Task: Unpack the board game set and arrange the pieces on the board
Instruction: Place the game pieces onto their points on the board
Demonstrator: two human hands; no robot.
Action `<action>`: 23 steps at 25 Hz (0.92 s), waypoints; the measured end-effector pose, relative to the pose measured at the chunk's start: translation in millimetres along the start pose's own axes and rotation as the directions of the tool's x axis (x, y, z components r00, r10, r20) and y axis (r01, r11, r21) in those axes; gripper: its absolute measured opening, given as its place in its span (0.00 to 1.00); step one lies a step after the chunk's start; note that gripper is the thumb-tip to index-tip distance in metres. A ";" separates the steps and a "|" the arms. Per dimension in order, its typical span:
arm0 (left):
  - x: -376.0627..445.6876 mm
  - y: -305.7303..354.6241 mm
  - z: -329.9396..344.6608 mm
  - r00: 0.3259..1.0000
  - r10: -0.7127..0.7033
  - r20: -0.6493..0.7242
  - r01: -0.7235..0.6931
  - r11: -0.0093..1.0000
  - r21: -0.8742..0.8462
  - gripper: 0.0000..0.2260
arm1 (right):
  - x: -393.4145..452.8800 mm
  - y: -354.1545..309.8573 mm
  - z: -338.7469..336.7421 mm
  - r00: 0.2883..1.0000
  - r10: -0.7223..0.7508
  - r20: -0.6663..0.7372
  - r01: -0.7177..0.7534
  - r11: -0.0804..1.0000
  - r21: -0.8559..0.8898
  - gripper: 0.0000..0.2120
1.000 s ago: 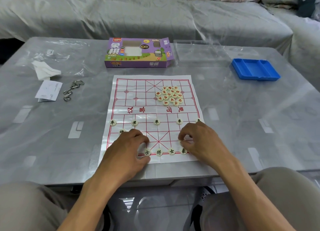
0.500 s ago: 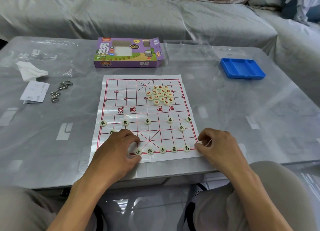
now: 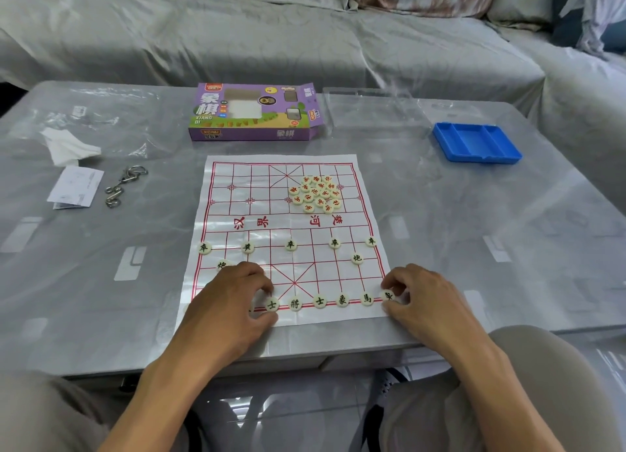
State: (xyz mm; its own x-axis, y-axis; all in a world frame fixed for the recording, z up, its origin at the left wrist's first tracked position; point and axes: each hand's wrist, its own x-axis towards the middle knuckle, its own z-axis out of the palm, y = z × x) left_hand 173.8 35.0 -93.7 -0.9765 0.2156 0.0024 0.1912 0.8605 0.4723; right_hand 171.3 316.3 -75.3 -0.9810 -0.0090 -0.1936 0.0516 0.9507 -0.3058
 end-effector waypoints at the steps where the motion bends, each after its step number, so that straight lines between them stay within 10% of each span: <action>1: 0.1 -0.3 0.7 1.000 -0.004 -0.002 0.004 1.000 0.007 0.12 | 0.0 0.1 -0.2 1.000 0.002 -0.005 -0.002 1.000 -0.001 0.09; 23: 0.0 1.9 -0.1 1.000 -0.012 0.014 0.011 0.999 0.036 0.14 | 3.6 -10.1 5.4 0.986 -0.168 -0.012 0.168 0.986 -0.005 0.11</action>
State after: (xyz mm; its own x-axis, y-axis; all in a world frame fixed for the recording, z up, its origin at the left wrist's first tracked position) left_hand 174.2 36.6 -92.8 -0.9772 0.2119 -0.0149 0.1839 0.8789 0.4401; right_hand 168.3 305.0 -77.9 -0.9780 -0.1648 -0.1278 -0.1149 0.9372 -0.3294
